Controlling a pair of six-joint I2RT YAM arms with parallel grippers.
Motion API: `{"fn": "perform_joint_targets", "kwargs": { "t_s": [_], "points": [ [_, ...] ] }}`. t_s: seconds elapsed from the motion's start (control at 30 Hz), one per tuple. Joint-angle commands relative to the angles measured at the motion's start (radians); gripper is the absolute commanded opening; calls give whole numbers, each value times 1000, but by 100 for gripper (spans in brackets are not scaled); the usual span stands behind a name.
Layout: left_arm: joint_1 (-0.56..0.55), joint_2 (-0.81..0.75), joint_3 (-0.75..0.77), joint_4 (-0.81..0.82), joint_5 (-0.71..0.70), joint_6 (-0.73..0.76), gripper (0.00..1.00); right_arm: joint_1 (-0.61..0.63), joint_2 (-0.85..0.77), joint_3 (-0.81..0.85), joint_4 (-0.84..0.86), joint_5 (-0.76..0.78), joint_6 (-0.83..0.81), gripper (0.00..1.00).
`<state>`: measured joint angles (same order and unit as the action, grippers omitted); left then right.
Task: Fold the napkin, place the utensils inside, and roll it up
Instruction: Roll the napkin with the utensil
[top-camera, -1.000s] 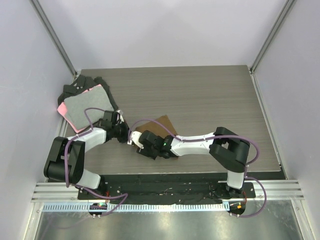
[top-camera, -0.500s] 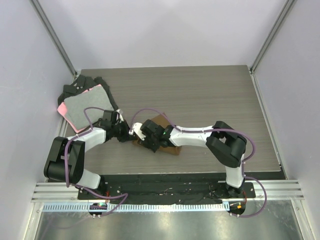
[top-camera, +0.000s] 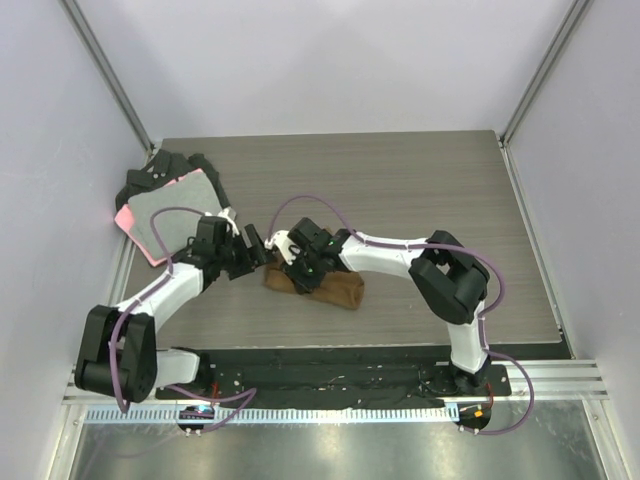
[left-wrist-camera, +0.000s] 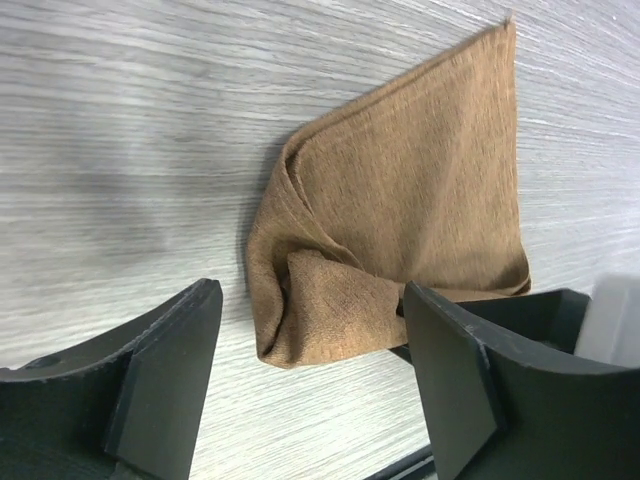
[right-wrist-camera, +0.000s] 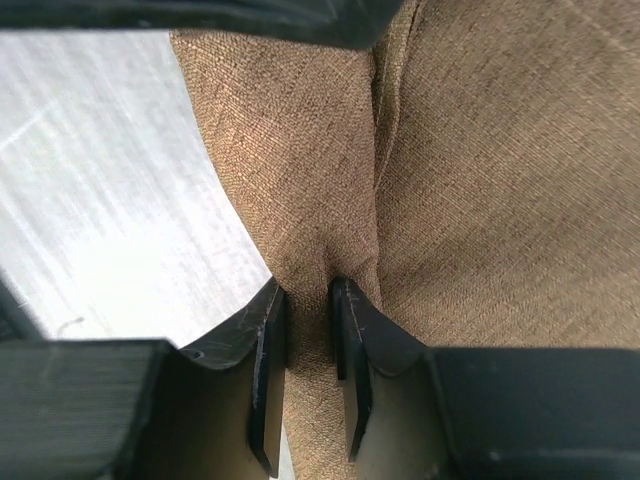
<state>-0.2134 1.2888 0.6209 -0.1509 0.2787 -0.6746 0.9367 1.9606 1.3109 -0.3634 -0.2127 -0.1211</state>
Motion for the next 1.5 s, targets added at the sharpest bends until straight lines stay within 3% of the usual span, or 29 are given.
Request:
{"fn": "perform_joint_targets", "kwargs": {
  "t_s": [0.0, 0.2, 0.4, 0.6, 0.7, 0.83, 1.07, 1.47],
  "points": [
    [5, -25, -32, -7, -29, 14, 78, 4, 58, 54, -190, -158, 40, 27],
    [5, 66, -69, 80, 71, -39, 72, -12, 80, 93, -221, -156, 43, 27],
    [2, 119, -98, 96, 143, -63, 53, -27, 104, 106, -217, -145, 55, 27],
    [2, 148, -125, 137, 185, -89, 12, -32, 81, 128, -212, -129, 49, 34],
    [3, 156, -131, 134, 197, -92, 1, -32, 38, 137, -212, -85, 43, 40],
    [3, 161, -119, 107, 188, -77, 0, -23, -51, 88, -171, -50, 49, 56],
    [3, 176, -69, 37, 163, -42, 0, 103, -298, -180, 133, 265, -55, 70],
    [2, 161, -36, 5, 146, -29, 0, 111, -157, -154, 146, 227, -126, 69]
  ]
}}
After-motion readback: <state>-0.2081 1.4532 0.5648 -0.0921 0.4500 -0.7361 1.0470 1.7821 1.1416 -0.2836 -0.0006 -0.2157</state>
